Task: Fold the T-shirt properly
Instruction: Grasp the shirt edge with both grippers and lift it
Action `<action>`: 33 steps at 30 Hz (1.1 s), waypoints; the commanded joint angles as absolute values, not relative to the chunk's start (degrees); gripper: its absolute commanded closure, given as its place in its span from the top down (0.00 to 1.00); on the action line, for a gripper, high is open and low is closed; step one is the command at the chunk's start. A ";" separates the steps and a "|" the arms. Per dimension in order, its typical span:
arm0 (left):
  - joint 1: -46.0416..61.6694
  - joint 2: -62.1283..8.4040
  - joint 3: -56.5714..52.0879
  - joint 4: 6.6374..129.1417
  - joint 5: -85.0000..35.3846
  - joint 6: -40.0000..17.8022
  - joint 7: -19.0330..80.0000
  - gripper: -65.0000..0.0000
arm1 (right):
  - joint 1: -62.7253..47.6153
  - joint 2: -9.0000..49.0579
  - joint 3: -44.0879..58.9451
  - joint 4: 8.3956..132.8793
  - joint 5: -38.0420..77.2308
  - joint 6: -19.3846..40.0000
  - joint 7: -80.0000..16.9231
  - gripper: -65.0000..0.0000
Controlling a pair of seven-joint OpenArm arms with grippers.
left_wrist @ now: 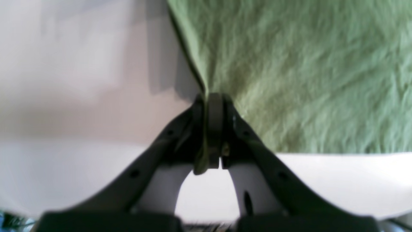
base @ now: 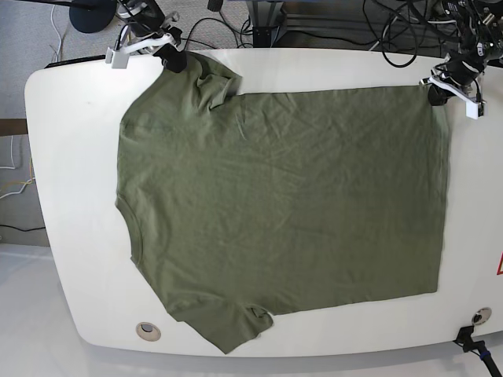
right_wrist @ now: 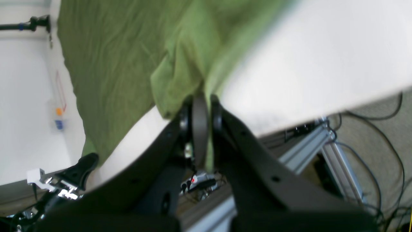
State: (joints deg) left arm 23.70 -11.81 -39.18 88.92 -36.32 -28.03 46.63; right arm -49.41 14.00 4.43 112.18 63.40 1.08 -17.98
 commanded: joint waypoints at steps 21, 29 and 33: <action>26.95 -10.86 -40.92 107.74 -36.97 -28.35 51.82 0.00 | -39.60 19.03 4.53 115.74 71.60 4.53 -19.30 0.00; 20.97 -10.59 -44.00 107.47 -36.62 -27.91 51.82 0.00 | -23.78 18.68 3.65 113.89 72.84 4.18 -26.51 0.00; 18.51 -10.68 -44.09 107.47 -36.53 -27.91 51.82 0.00 | -17.54 18.95 1.01 109.32 72.92 4.18 -26.51 0.00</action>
State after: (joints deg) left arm 19.49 -9.91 -43.70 106.67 -35.94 -27.92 53.12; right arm -17.98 18.39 1.34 109.84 72.16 3.27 -27.31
